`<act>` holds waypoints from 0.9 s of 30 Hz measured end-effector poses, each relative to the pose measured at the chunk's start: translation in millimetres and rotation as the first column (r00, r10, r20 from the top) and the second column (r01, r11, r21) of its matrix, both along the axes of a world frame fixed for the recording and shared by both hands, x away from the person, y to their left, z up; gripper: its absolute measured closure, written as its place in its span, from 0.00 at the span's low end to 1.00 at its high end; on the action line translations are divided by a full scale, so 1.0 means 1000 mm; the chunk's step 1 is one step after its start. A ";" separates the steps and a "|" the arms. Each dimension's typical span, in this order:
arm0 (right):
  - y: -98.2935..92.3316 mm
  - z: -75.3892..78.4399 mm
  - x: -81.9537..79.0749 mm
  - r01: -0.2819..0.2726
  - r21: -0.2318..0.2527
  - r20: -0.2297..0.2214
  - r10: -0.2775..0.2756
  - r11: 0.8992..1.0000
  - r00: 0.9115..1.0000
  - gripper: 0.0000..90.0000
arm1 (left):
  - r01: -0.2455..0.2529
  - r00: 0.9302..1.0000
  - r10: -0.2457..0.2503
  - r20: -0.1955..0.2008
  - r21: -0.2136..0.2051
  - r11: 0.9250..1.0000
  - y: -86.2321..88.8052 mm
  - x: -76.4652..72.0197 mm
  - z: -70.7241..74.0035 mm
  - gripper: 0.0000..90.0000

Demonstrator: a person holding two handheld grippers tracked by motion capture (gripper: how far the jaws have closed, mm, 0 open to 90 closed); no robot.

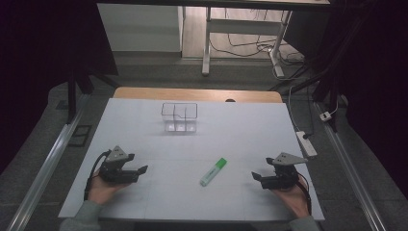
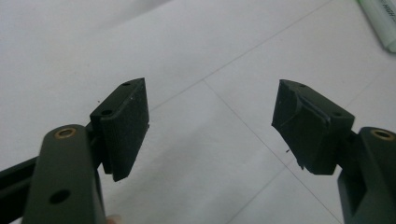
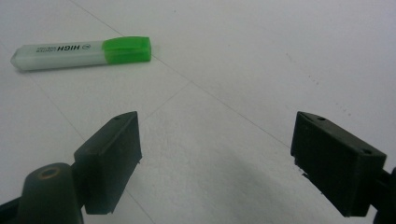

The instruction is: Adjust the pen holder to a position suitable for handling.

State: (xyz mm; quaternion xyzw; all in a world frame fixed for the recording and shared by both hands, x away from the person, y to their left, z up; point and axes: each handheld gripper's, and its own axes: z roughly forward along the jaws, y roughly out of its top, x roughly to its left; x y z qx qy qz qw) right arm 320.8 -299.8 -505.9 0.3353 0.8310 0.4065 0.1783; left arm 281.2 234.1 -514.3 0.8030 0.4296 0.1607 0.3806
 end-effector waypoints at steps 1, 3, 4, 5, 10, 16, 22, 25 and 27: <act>0.000 0.000 0.000 0.002 -0.002 -0.001 -0.002 1.000 1.000 0.17 | -0.009 1.000 0.009 -0.003 0.002 1.000 -0.001 0.004 0.001 0.30; 0.000 0.000 0.001 0.009 -0.005 0.002 -0.008 1.000 1.000 0.17 | -0.009 1.000 0.009 -0.004 0.007 1.000 -0.002 0.007 0.003 0.30; 0.000 0.000 0.001 0.011 -0.002 0.002 -0.011 1.000 1.000 0.17 | -0.009 1.000 0.009 -0.004 0.007 1.000 -0.002 0.007 0.003 0.30; 0.000 0.000 0.001 0.011 0.001 0.000 -0.011 1.000 1.000 0.17 | -0.007 1.000 0.007 0.000 0.011 1.000 -0.003 0.008 0.003 0.30; -0.001 0.001 -0.001 0.015 0.001 0.002 -0.015 1.000 1.000 0.17 | -0.005 1.000 0.005 0.003 0.003 1.000 -0.004 0.014 0.008 0.31; 0.000 0.001 -0.002 0.015 0.002 0.004 -0.015 1.000 1.000 0.17 | 0.008 1.000 -0.008 -0.007 -0.007 1.000 -0.008 0.029 0.011 0.31; -0.001 0.000 -0.001 0.019 0.002 -0.001 -0.019 1.000 1.000 0.17 | 0.002 1.000 -0.003 -0.020 -0.014 1.000 -0.012 0.052 0.012 0.32; -0.001 0.000 -0.001 0.020 -0.002 0.000 -0.020 1.000 1.000 0.17 | -0.006 0.999 0.005 -0.031 -0.014 1.000 -0.015 0.063 0.015 0.32; -0.001 0.000 -0.002 0.019 0.000 -0.001 -0.019 1.000 1.000 0.17 | -0.007 1.000 0.007 -0.027 -0.014 1.000 -0.017 0.067 0.017 0.33</act>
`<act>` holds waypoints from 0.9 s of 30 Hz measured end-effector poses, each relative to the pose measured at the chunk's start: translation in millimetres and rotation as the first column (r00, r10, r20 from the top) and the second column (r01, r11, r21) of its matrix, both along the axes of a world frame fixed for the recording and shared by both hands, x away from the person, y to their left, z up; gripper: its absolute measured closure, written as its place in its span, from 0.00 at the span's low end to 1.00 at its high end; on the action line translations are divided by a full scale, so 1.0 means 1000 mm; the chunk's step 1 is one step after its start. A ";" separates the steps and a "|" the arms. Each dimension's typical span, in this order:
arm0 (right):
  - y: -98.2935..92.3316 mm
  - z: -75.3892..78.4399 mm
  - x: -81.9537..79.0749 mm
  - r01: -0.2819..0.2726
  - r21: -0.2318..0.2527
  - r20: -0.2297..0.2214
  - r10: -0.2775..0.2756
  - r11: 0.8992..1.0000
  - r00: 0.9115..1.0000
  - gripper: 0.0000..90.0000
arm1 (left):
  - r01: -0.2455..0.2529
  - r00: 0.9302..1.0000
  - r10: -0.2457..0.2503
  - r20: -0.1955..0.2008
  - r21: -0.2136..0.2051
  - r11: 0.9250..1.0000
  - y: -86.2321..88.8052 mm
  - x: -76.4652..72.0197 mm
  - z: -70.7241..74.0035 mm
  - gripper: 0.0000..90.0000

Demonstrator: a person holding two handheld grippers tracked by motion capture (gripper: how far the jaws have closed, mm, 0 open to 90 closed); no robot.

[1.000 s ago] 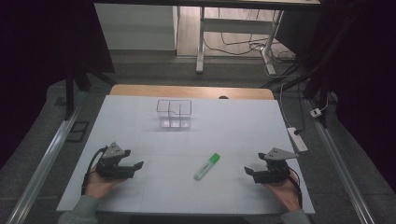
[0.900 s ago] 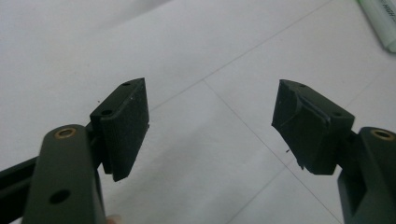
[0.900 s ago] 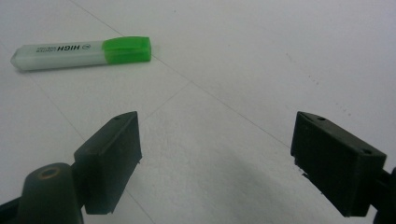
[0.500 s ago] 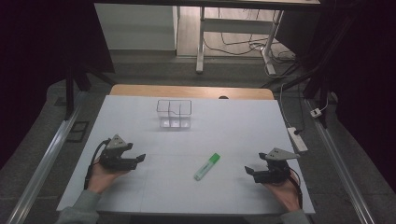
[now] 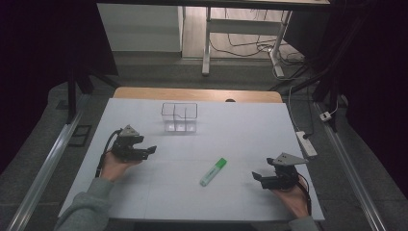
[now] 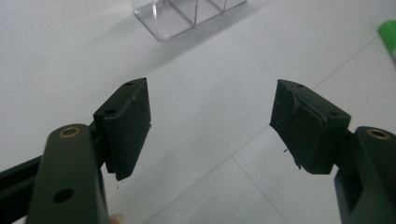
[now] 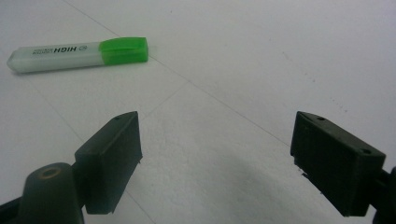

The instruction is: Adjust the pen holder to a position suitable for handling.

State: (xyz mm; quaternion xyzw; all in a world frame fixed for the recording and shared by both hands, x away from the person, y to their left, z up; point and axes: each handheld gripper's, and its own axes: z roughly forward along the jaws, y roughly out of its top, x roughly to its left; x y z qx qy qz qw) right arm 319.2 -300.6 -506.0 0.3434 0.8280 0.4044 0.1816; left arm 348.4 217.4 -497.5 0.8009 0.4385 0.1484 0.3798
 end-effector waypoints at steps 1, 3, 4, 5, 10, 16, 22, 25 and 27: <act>0.000 0.000 0.000 0.001 -0.001 0.000 -0.001 1.000 1.000 0.17 | 0.000 1.000 0.000 0.000 0.000 1.000 0.000 0.000 0.000 0.33; 0.000 0.000 0.000 0.003 -0.006 -0.001 -0.003 1.000 1.000 0.17 | -0.001 1.000 0.001 -0.004 0.015 1.000 -0.002 0.007 0.003 0.33; -0.001 0.000 0.000 -0.001 -0.002 -0.001 0.001 1.000 1.000 0.17 | -0.003 1.000 0.003 -0.002 0.016 1.000 -0.002 0.009 0.004 0.33; -0.001 0.000 0.000 -0.001 -0.002 -0.001 0.001 1.000 1.000 0.17 | -0.003 1.000 0.003 -0.002 0.016 1.000 -0.002 0.009 0.004 0.33; 0.000 0.000 0.000 -0.003 0.000 0.000 0.003 1.000 1.000 0.18 | -0.018 1.000 0.018 0.000 0.023 1.000 -0.003 0.024 0.011 0.33; 0.000 -0.001 0.001 -0.004 0.001 -0.006 0.004 1.000 1.000 0.18 | -0.040 0.999 0.040 -0.008 0.026 0.999 -0.004 0.040 0.011 0.34; 0.000 -0.002 0.001 -0.003 0.005 -0.005 0.003 1.000 1.000 0.18 | -0.045 0.999 0.045 -0.018 0.038 0.998 -0.005 0.049 0.009 0.34; 0.001 -0.002 0.001 -0.002 -0.001 -0.007 0.002 1.000 1.000 0.18 | -0.047 0.999 0.048 -0.017 0.044 0.998 -0.006 0.054 0.008 0.34; 0.001 -0.002 0.001 -0.003 -0.002 -0.009 0.003 1.000 1.000 0.19 | -0.053 0.998 0.053 -0.017 0.041 0.998 -0.005 0.056 0.007 0.34</act>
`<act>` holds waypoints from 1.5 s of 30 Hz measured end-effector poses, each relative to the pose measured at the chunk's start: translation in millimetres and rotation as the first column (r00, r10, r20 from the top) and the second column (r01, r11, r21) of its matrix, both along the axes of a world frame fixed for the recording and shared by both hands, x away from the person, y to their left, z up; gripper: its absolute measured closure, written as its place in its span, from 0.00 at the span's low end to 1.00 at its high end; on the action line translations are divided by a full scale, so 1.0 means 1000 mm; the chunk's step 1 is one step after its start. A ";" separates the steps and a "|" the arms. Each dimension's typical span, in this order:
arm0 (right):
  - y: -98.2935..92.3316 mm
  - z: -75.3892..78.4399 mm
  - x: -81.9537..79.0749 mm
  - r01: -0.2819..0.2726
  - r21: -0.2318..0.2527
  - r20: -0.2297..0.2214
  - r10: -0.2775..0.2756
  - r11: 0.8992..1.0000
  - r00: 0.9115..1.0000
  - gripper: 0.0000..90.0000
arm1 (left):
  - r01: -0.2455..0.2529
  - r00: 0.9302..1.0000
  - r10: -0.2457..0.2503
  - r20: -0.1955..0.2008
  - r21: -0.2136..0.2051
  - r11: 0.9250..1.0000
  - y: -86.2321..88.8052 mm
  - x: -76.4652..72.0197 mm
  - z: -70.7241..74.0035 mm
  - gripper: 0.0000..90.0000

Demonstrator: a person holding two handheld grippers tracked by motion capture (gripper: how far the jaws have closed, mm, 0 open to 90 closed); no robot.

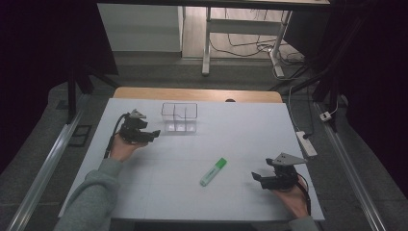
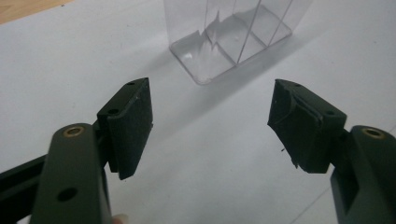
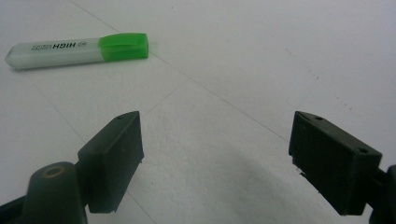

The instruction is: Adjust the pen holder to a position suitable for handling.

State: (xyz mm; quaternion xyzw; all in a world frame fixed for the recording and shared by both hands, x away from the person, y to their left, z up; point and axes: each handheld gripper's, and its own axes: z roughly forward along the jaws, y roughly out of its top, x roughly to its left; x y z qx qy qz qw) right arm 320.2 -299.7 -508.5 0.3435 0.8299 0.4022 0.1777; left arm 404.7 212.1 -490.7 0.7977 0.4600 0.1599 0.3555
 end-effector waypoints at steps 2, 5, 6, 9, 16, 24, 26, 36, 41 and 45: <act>0.000 0.000 0.000 0.000 -0.002 -0.001 0.000 1.000 1.000 0.19 | -0.012 1.000 0.012 -0.004 0.000 1.000 0.001 0.005 -0.002 0.35; 0.000 -0.001 0.000 -0.001 0.000 -0.003 0.001 1.000 1.000 0.19 | -0.028 1.000 0.028 -0.010 -0.009 1.000 0.002 0.011 -0.002 0.36; 0.000 -0.001 0.000 -0.001 -0.003 -0.003 0.001 1.000 1.000 0.19 | -0.028 1.000 0.028 -0.010 -0.009 1.000 0.002 0.011 -0.002 0.36; 0.001 -0.001 0.000 -0.002 -0.007 -0.005 0.002 1.000 1.000 0.19 | -0.035 0.999 0.035 -0.010 -0.016 0.999 0.001 0.016 -0.003 0.39; 0.001 -0.002 0.001 -0.005 -0.010 -0.014 0.005 1.000 1.000 0.19 | -0.055 0.998 0.055 -0.016 0.004 0.998 -0.003 0.032 -0.007 0.44; 0.001 -0.003 0.001 -0.005 -0.016 -0.016 0.005 1.000 1.000 0.20 | -0.075 0.997 0.075 -0.012 -0.021 0.997 -0.002 0.040 -0.011 0.59; 0.001 -0.003 0.001 -0.006 -0.017 -0.017 0.006 1.000 1.000 0.20 | -0.076 0.997 0.075 -0.014 -0.023 0.997 -0.002 0.041 -0.011 0.67; 0.001 -0.003 0.001 -0.008 -0.020 -0.021 0.007 1.000 1.000 0.20 | -0.057 0.998 0.055 -0.029 -0.058 0.997 -0.002 0.050 -0.010 0.99; 0.001 -0.004 0.001 -0.008 -0.022 -0.023 0.008 1.000 1.000 0.20 | -0.049 0.999 0.048 -0.025 -0.058 0.997 -0.005 0.055 -0.010 0.99; 0.001 -0.004 0.002 -0.005 -0.024 -0.024 0.004 1.000 1.000 0.21 | -0.052 0.998 0.050 -0.034 -0.075 0.996 -0.005 0.059 -0.012 0.99</act>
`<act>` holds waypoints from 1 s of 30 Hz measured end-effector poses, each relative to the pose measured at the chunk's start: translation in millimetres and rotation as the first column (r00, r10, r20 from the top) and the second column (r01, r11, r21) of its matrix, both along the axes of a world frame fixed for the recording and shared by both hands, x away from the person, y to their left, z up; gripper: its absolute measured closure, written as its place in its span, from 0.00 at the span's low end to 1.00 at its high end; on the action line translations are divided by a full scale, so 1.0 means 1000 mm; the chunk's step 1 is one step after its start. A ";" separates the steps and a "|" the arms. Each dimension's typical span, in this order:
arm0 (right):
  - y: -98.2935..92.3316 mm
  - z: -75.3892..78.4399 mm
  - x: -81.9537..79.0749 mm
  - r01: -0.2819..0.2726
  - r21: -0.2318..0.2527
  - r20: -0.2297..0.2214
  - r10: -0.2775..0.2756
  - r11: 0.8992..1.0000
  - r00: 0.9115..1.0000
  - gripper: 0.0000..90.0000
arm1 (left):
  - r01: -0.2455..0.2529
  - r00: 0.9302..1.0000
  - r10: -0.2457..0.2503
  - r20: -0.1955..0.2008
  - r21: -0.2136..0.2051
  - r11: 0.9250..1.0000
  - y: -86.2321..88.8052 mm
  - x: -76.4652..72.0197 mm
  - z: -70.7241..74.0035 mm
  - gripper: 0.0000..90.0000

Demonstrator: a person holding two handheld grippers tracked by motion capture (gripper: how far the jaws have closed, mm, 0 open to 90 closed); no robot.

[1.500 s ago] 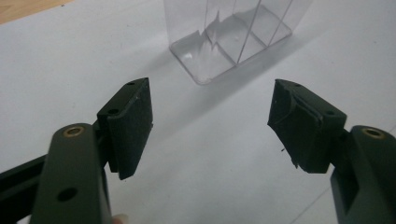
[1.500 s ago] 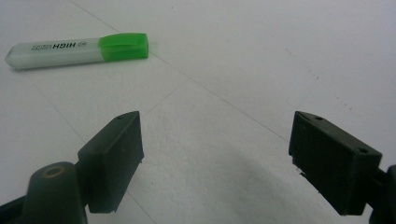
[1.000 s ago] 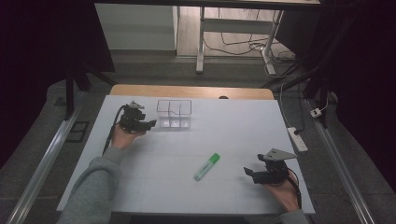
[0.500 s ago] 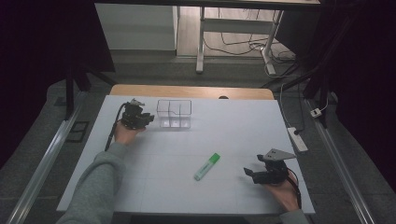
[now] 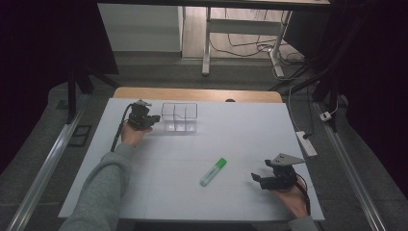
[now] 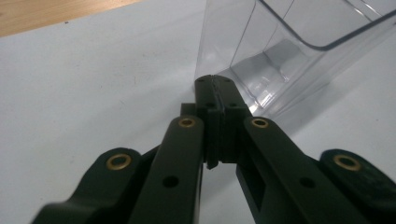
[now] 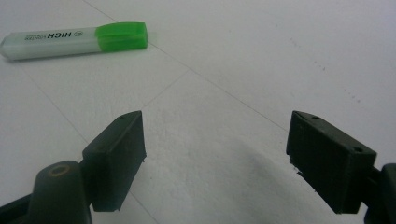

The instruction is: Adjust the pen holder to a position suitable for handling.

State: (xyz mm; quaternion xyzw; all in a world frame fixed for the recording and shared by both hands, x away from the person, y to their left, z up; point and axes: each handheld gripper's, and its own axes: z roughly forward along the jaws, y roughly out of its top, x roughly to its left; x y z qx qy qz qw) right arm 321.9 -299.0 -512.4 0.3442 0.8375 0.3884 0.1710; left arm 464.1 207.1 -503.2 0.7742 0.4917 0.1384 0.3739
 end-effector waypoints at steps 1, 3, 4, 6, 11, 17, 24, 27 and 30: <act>0.000 0.000 0.000 0.001 0.000 0.000 -0.001 1.000 1.000 0.21 | 0.000 1.000 0.000 0.000 0.000 1.000 0.000 0.000 0.000 0.99; 0.000 0.000 0.000 -0.001 0.004 -0.002 0.001 1.000 1.000 0.21 | 0.003 1.000 -0.003 -0.005 -0.012 1.000 0.000 0.003 -0.001 0.99; 0.000 0.000 0.000 -0.001 0.003 -0.002 0.001 1.000 1.000 0.21 | 0.007 1.000 -0.007 -0.006 -0.020 1.000 0.000 0.004 0.000 0.99; 0.000 0.000 0.000 0.005 -0.001 0.001 -0.005 1.000 1.000 0.21 | 0.015 1.000 -0.015 -0.002 -0.030 0.999 -0.002 0.005 0.000 0.99; 0.000 0.000 0.000 0.009 -0.004 -0.001 -0.009 1.000 1.000 0.21 | 0.025 1.000 -0.025 0.002 -0.038 0.999 -0.003 0.007 0.002 0.99; 0.000 -0.001 0.000 0.009 -0.007 -0.003 -0.009 1.000 1.000 0.21 | 0.023 1.000 -0.024 -0.004 -0.051 0.998 -0.003 0.008 0.001 0.99; 0.000 -0.001 0.001 0.004 -0.005 -0.009 -0.004 1.000 1.000 0.21 | 0.041 0.999 -0.041 -0.003 -0.056 0.998 -0.011 0.010 -0.001 0.99; 0.000 -0.002 0.001 0.004 -0.005 -0.011 -0.004 1.000 1.000 0.21 | 0.051 0.999 -0.051 -0.007 -0.056 0.997 -0.017 0.011 -0.001 0.99; 0.000 -0.002 0.001 0.004 -0.005 -0.013 -0.004 1.000 1.000 0.21 | 0.064 0.998 -0.064 -0.006 -0.059 0.996 -0.023 0.012 -0.001 0.99</act>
